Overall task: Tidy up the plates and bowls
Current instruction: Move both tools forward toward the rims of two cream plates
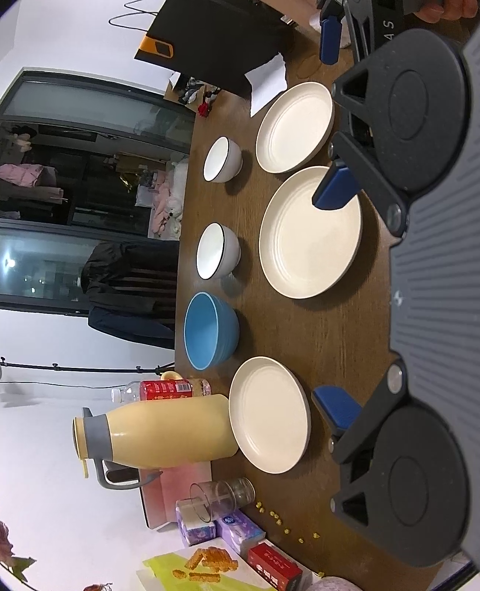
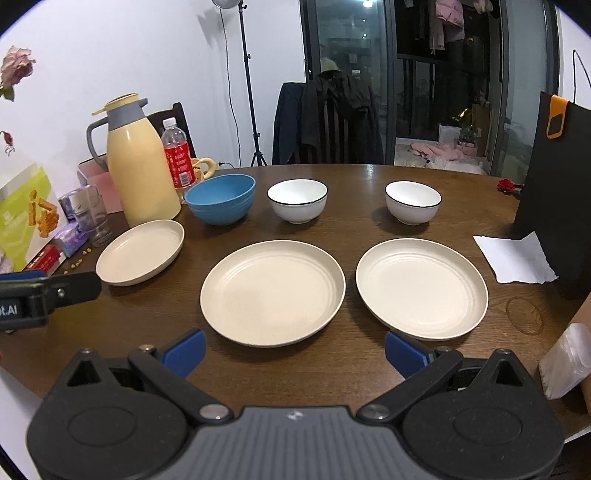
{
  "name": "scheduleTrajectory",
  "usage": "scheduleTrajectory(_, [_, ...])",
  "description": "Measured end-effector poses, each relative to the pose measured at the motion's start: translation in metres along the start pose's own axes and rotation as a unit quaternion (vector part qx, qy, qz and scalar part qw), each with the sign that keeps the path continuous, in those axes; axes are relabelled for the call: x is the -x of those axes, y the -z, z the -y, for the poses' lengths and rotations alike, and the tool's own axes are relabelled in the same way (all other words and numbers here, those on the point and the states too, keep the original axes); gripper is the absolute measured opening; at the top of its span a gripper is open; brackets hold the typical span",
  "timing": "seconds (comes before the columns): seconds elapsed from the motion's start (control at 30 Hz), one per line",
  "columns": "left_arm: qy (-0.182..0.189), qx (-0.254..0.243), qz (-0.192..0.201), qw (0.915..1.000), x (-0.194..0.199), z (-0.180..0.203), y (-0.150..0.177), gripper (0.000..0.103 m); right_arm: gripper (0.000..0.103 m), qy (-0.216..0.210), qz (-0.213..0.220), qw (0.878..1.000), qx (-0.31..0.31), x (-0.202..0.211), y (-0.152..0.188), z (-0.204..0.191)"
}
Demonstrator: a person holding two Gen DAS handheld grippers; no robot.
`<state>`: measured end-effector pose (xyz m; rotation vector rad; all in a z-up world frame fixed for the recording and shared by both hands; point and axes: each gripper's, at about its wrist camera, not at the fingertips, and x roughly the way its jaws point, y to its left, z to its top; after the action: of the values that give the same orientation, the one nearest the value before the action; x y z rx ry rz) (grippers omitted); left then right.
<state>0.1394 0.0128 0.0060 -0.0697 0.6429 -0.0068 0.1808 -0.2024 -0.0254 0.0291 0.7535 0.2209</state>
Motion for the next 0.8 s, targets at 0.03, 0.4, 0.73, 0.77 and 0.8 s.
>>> scheduleTrajectory(0.03, [0.0, -0.001, -0.001, 1.0, -0.003, 0.0, -0.002, 0.103, 0.103, 0.0, -0.002, 1.0, -0.002, -0.003, -0.001, 0.001])
scheduleTrajectory(0.4, [0.005, -0.002, -0.021, 0.9998, -0.039, -0.011, -0.02, 0.103, 0.103, -0.022, -0.032, 0.998, -0.04, -0.037, -0.02, 0.011])
scheduleTrajectory(0.73, [0.031, 0.01, -0.032, 0.999, -0.068, -0.028, -0.032, 0.103, 0.103, -0.033, -0.064, 0.995, -0.065, -0.064, -0.032, 0.01])
scheduleTrajectory(0.77, [0.032, 0.01, -0.033, 0.9989, -0.07, -0.029, -0.032, 0.103, 0.103, -0.032, -0.067, 0.995, -0.068, -0.067, -0.033, 0.011])
scheduleTrajectory(0.8, [0.033, 0.01, -0.034, 0.9988, -0.073, -0.029, -0.032, 0.103, 0.103, -0.031, -0.071, 0.994, -0.072, -0.07, -0.034, 0.012])
